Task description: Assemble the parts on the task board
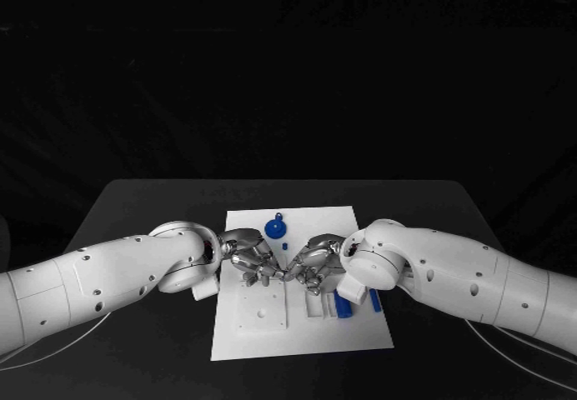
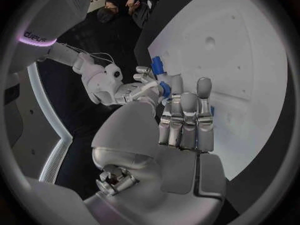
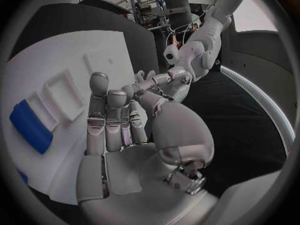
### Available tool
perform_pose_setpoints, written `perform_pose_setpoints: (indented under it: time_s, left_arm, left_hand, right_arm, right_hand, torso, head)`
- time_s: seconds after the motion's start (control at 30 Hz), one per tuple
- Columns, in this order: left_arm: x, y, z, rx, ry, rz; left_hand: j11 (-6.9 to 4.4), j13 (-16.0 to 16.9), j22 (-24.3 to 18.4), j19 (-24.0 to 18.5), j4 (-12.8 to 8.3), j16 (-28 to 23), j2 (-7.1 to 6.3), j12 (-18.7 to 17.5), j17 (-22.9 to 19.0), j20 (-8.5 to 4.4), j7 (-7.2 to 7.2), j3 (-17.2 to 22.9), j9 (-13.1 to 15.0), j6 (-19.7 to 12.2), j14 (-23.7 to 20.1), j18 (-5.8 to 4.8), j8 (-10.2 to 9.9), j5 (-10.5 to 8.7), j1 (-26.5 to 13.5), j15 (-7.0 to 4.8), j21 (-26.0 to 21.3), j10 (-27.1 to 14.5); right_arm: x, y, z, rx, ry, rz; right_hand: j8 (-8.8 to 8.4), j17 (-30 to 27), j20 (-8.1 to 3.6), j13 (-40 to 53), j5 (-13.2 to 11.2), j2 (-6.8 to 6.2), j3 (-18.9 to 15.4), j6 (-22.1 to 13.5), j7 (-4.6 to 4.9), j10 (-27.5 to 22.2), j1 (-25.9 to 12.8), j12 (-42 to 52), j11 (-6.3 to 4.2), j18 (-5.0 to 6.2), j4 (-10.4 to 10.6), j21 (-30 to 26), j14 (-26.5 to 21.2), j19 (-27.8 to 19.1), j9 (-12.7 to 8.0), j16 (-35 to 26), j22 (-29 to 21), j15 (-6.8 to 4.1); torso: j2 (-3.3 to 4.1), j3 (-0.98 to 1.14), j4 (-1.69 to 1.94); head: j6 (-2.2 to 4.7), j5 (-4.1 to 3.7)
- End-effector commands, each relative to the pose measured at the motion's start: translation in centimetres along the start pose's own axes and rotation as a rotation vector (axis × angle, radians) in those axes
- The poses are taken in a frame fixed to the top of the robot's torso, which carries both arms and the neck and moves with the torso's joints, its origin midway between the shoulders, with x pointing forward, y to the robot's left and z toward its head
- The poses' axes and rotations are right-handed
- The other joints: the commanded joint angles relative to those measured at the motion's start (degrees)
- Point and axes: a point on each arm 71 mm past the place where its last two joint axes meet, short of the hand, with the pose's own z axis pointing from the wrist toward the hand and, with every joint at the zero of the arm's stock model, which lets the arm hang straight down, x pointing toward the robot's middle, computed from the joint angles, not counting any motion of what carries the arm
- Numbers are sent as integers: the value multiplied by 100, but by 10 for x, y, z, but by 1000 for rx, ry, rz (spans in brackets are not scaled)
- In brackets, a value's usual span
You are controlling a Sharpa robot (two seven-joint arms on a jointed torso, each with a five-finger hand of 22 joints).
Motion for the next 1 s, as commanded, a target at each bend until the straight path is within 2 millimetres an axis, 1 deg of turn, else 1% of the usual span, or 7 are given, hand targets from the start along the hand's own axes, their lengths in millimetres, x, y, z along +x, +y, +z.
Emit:
perform_pose_setpoints:
  time_s: [0.03, 0.27, 0.3, 0.43, 0.67, 0.9, 1.0]
  left_arm:
    - [4, -11, 2, 81, 24, -38]
    - [5, -12, 2, 106, 36, -62]
    - [5, -12, 2, 109, 37, -65]
    - [5, -14, 1, 126, 41, -80]
    - [5, -14, 0, 136, 46, -97]
    - [5, -12, -1, 131, 55, -97]
    - [5, -13, 0, 130, 60, -96]
  left_hand:
    - [-47, -43, 113, 16, -49, 45, 117, -158, 17, -80, -286, 113, 507, 343, 13, 1, -89, -65, 4, -96, 53, 173]
    - [-71, -3, 104, -22, -99, 69, 100, -373, 29, -113, -309, 169, 914, 481, 15, -29, -157, -64, 1, -114, 142, 338]
    - [-76, 46, 103, -32, -114, 70, 95, -402, 30, -119, -314, 183, 1077, 499, 15, -33, -155, -62, -21, -118, 174, 368]
    - [-85, 76, 98, -40, -135, 67, 81, -389, 28, -126, -322, 176, 1188, 599, 14, -41, -157, -64, -51, -125, 177, 411]
    - [-94, 61, 93, -54, -199, 49, 45, -509, 19, -127, -322, 219, 1075, 763, -9, -48, -171, -39, -170, -127, 151, 551]
    - [-139, 121, 90, -49, -219, 48, 3, -442, 19, -143, -387, 191, 1090, 962, -11, -63, -154, 18, -270, -149, 142, 664]
    - [-148, 187, 92, -49, -337, 52, 5, -396, 21, -158, -397, 246, 1090, 999, -15, -85, -167, 48, -383, -158, 129, 654]
  right_arm:
    - [5, 3, 1, -19, 32, -8]
    - [2, 1, 1, -14, 12, 0]
    - [2, 1, 1, -14, 10, 2]
    - [1, 1, 1, -15, 0, 8]
    - [-2, 0, 1, -14, -18, 19]
    - [-4, 0, 0, -19, -29, 32]
    - [-4, 0, 0, -21, -33, 37]
  right_hand:
    - [18, 11, -27, -10, 30, 55, 35, 40, 10, 2, 19, 23, -33, 69, -5, 18, 32, -10, 2, 20, 184, -2]
    - [18, 9, -29, -16, 30, 43, 44, 45, 10, 8, 22, 19, -34, 71, -18, 15, 30, -8, 2, 16, 183, -4]
    - [18, 7, -29, -17, 30, 41, 44, 46, 10, 11, 17, 19, -35, 72, -16, 12, 28, -7, 2, 12, 182, -5]
    - [17, 7, -30, -27, 30, 28, 34, 45, 9, 18, 5, 11, -36, 72, -3, 2, 32, -4, 1, 13, 177, -6]
    - [18, 0, -28, -37, 33, -14, 63, 52, 7, 26, -26, 14, -38, 77, 22, -18, 38, 6, 4, 11, 170, -7]
    - [17, -33, -6, -53, 140, -109, 167, 60, 4, 13, -179, 42, -35, 99, 44, -39, 45, 20, 19, 14, 166, 3]
    - [16, -37, -4, -58, 141, -114, 158, 62, 1, 16, -215, 52, -37, 101, 58, -46, 49, 24, 22, 23, 164, 3]
  torso:
    - [1, -1, 1]
    - [1, 4, -2]
    - [-1, 4, -3]
    - [0, 4, -6]
    - [0, 7, -3]
    - [2, 3, -4]
    - [0, -3, -2]
  head:
    - [-11, 2]
    - [-12, -3]
    - [-14, -3]
    - [-3, 4]
    - [19, 16]
    - [20, 25]
    - [36, 30]
